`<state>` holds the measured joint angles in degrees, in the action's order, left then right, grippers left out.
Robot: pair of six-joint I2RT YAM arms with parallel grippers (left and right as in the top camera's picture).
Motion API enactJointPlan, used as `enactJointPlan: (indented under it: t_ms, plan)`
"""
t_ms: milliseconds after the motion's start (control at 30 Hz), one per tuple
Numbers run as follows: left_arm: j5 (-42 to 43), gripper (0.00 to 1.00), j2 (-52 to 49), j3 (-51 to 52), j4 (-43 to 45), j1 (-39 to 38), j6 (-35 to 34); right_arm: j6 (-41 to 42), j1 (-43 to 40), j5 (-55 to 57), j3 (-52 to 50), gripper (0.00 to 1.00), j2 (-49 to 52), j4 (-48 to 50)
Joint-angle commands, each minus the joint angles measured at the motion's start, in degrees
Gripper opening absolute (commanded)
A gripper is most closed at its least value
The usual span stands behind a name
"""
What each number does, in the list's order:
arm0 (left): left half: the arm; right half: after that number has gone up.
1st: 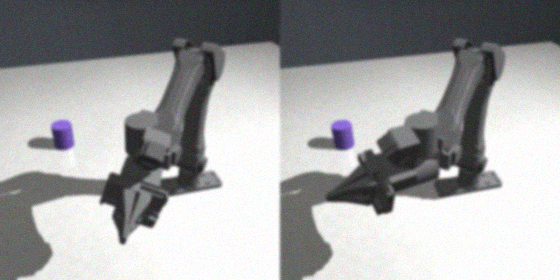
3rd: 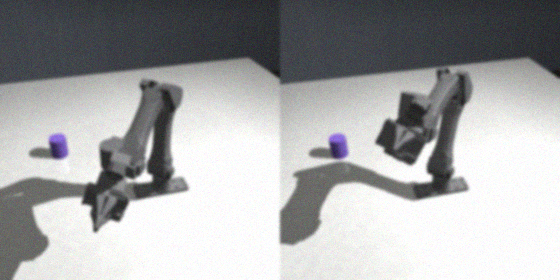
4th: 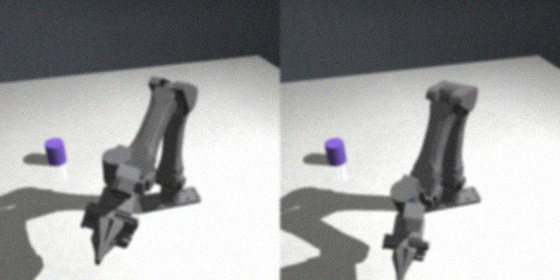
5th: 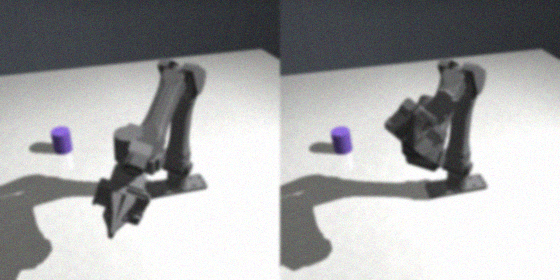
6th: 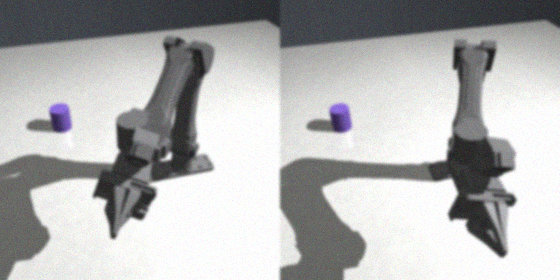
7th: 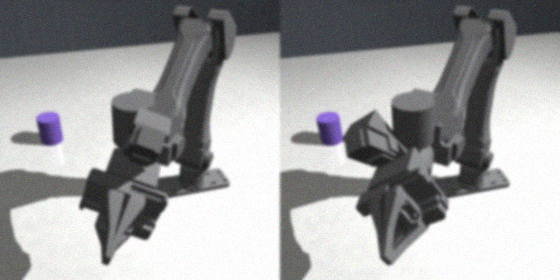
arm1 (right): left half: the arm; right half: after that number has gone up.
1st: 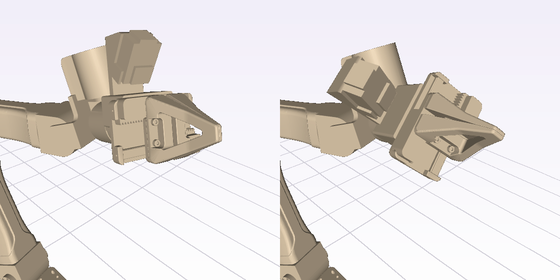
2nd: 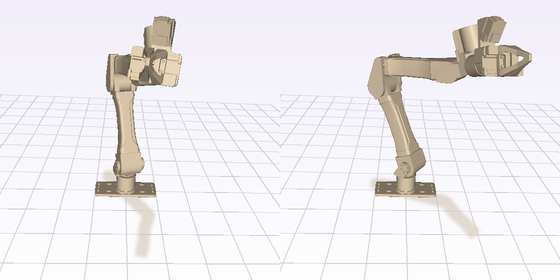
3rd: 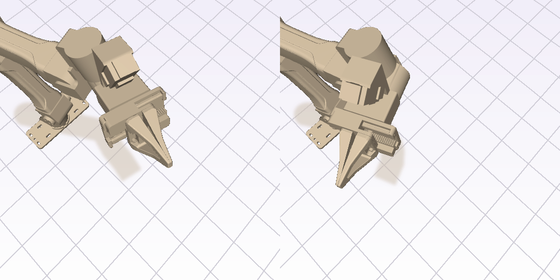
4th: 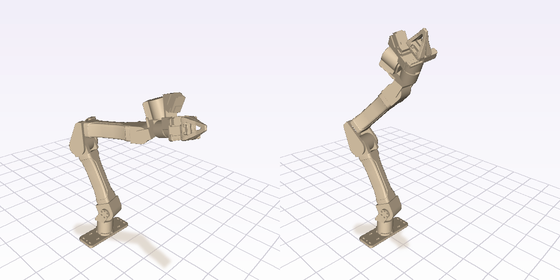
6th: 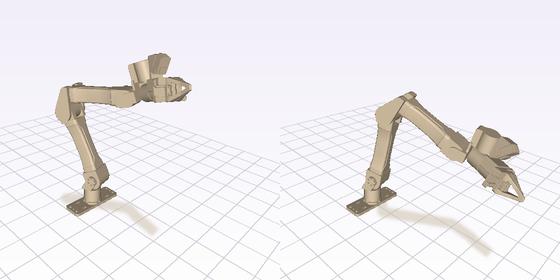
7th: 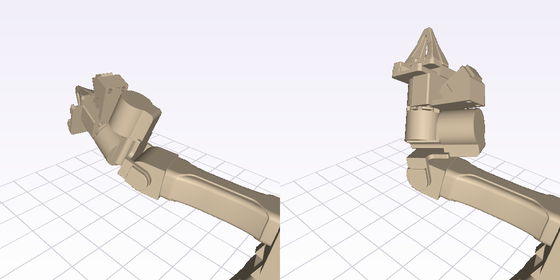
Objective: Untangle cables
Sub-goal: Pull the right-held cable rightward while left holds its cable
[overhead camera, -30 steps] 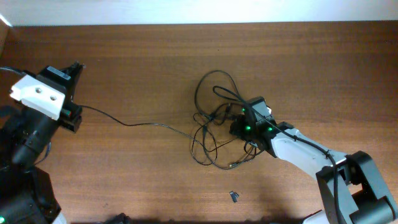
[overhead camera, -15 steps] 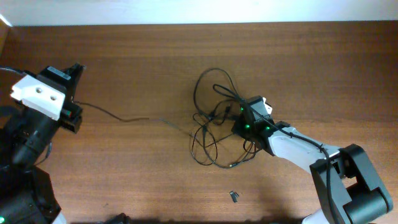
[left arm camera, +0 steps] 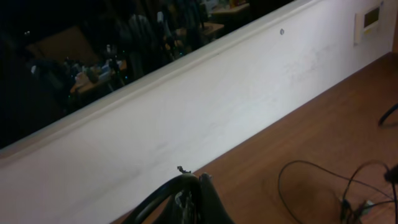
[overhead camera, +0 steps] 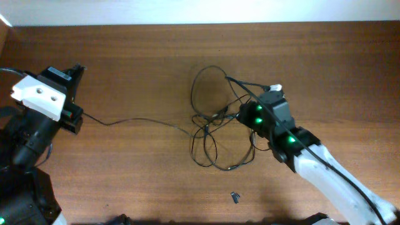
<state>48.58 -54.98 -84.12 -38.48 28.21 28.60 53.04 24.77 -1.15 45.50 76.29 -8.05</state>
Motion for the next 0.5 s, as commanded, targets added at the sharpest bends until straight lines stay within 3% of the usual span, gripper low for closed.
enactJointPlan:
  t_ms: [0,100,267,467]
  plan:
    - [-0.46,0.0,-0.37,-0.28,-0.39,0.35,-0.72,-0.7,-0.17,5.6,-0.15,0.04,-11.93,2.58]
    - [-0.44,0.0,-0.98,-0.28,-0.96,0.35,-0.72,-2.67,-0.17,10.67,-0.15,0.04,-20.61,7.82]
    - [-0.42,0.0,-2.97,-0.28,-1.75,0.35,-0.74,-18.23,-0.17,30.77,-0.15,0.04,-26.38,12.98]
    - [-0.42,0.0,-6.97,-0.28,-2.75,0.35,-2.08,-22.95,-0.07,30.47,-0.15,0.04,-24.83,11.58]
